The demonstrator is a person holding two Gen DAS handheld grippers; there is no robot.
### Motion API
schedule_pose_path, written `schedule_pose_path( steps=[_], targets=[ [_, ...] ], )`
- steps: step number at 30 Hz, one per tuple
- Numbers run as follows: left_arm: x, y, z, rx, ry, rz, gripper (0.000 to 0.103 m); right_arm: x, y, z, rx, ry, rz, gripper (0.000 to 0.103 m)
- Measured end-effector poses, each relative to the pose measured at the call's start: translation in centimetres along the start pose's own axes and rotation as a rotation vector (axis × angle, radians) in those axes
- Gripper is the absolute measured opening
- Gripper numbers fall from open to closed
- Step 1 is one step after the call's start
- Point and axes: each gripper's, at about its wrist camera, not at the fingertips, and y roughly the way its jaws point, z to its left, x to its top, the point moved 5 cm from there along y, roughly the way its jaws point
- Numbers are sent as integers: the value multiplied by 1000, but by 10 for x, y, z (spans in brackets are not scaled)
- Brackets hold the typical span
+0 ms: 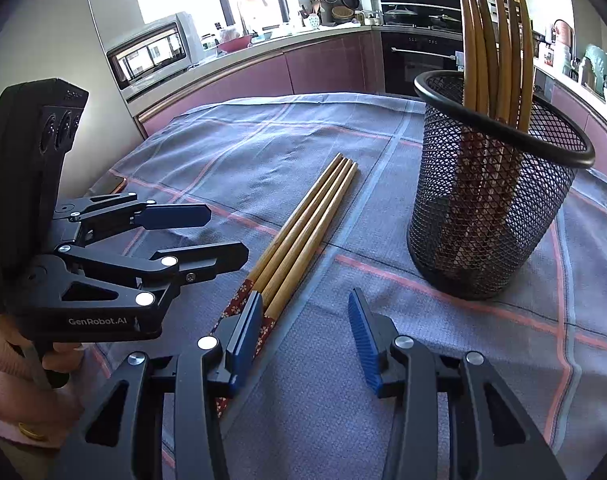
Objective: Organize utensils
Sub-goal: 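Move both open grippers back over the chopsticks lying on the cloth, then close the left gripper on one chopstick while the right gripper closes on another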
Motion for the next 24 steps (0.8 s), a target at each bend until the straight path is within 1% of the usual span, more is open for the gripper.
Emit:
schedule_pose_path(
  steps=[3,13,16,19,22,24],
  targets=[
    [1,1,-1,-1,4,1,61,0,0,-2,-13,2,4,36],
    [6,14,-9,2,28,24,61,-2,-1,-8,4,21,5,34],
    [6,15,-7,3,24,29,58,-2,-2,-8,6,21,5,34],
    [6,15,-7,9,27,33,54,-2,-3,-8,7,21,5,34],
    [6,14,-8,10,30,38,46,-2,-3,-7,1,17,8,34],
    [5,12,-8,8,32,40,39,0,-2,-5,-8,10,12,34]
  ],
)
